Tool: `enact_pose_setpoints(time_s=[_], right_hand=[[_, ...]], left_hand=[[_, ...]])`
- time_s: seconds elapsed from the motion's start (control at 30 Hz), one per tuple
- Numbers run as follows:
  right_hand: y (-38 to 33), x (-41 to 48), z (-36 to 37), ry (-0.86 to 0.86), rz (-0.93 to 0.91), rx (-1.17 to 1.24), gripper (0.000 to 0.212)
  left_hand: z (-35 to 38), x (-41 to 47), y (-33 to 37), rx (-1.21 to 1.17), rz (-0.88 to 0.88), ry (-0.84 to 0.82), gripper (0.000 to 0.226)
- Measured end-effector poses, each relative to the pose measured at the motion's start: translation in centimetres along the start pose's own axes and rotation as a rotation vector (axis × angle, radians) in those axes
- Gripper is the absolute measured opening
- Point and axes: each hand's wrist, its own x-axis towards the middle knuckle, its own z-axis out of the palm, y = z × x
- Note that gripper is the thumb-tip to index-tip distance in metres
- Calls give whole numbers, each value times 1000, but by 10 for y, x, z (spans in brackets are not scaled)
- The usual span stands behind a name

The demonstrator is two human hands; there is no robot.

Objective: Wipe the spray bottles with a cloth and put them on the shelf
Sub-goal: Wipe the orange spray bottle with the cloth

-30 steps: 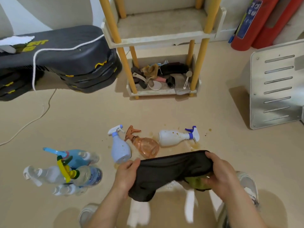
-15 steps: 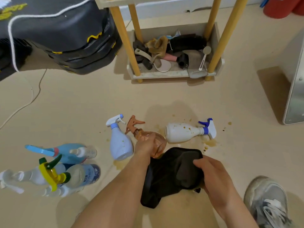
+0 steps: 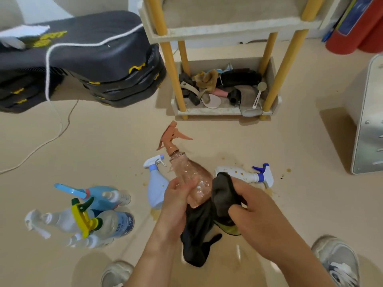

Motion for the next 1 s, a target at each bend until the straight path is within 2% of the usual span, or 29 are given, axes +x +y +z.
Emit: enact_pose_setpoints(time_s=[0.17, 0.27, 0.43, 0.53, 0.63, 0.67, 0.73, 0.8, 0.9, 1.0], right_hand=[[-32, -14, 3, -6, -221, -32, 19], [-52, -23, 7, 57, -315, -83, 33], [-66, -31, 8, 157, -333, -39, 48], [-65, -53, 20, 250, -409, -62, 41], [-68, -72, 33, 268, -490, -39, 34], [-70, -77, 34, 267, -489, 16, 31], [-76, -87, 32, 240, -418, 210, 41], [-84, -95, 24, 214, -297, 366, 45], [-94, -95, 12, 224, -202, 471, 40], [-100, -89, 9, 190, -202, 508, 29]], left_hand=[[12, -61, 38, -8, 245, -93, 69], [17, -97, 44, 44, 337, -139, 76], [27, -142, 39, 63, 400, -97, 73], [30, -153, 50, 85, 421, -42, 66], [30, -159, 59, 98, 435, 12, 53], [28, -160, 60, 106, 440, 36, 56], [23, -162, 61, 122, 423, 84, 65], [19, -167, 61, 129, 419, 110, 61], [18, -180, 63, 128, 472, 110, 45], [20, -193, 62, 202, 549, 111, 53]])
